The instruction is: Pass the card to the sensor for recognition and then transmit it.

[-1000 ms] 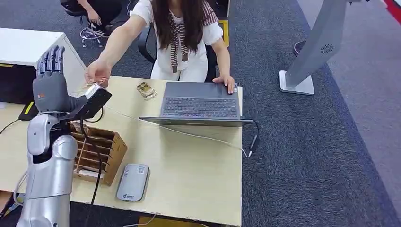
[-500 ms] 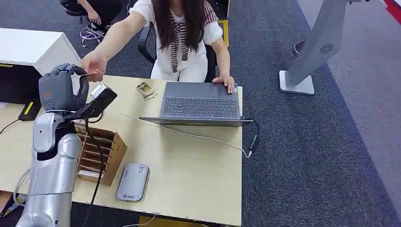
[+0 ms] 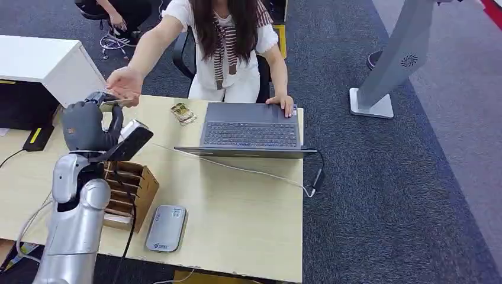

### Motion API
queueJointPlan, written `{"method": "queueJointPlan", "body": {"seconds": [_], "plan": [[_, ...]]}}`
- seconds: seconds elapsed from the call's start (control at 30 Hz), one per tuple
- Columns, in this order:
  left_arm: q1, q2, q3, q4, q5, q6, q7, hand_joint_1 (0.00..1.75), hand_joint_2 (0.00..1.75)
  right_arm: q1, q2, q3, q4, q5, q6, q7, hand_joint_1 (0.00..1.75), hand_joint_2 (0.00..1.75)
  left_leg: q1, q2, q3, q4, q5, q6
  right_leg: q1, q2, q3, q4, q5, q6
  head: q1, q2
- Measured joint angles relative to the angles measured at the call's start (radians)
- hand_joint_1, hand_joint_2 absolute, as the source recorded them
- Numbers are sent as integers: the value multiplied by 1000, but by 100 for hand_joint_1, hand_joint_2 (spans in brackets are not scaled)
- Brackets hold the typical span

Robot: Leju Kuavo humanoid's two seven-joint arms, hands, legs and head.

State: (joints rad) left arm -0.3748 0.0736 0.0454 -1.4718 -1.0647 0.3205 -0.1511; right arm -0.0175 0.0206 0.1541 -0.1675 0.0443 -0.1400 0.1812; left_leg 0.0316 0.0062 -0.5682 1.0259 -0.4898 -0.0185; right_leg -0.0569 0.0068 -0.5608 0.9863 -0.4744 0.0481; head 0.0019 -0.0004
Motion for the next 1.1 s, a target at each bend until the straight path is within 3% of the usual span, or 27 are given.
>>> {"method": "queueJointPlan", "body": {"seconds": [0.23,0.43,0.73,0.93,1.1], "plan": [[239,-52,-46,-166,64,71,-113,175,175,2,7,-7,2,-24,-27,0,0,175,0,1,0,0,-1,0,0,1,0,-1,-1,0,0,0],[398,-74,-82,-247,80,100,-153,175,175,3,13,-16,3,-35,-40,-2,0,175,0,0,0,0,-1,0,0,0,-1,-1,-1,0,0,0],[484,-66,-103,-247,-13,5,-109,175,175,6,15,-24,3,-33,-43,-5,0,175,0,0,0,0,-1,0,0,0,0,0,-1,0,0,0],[498,-56,-105,-230,-26,-11,-97,175,175,6,15,-24,3,-32,-43,-3,0,175,0,0,0,0,-1,0,0,-1,0,0,-1,0,0,0],[500,-29,-116,-196,-84,-95,-25,175,175,6,16,-24,3,-31,-43,5,0,175,0,0,0,0,-1,0,0,0,0,0,-1,0,0,0]]}}
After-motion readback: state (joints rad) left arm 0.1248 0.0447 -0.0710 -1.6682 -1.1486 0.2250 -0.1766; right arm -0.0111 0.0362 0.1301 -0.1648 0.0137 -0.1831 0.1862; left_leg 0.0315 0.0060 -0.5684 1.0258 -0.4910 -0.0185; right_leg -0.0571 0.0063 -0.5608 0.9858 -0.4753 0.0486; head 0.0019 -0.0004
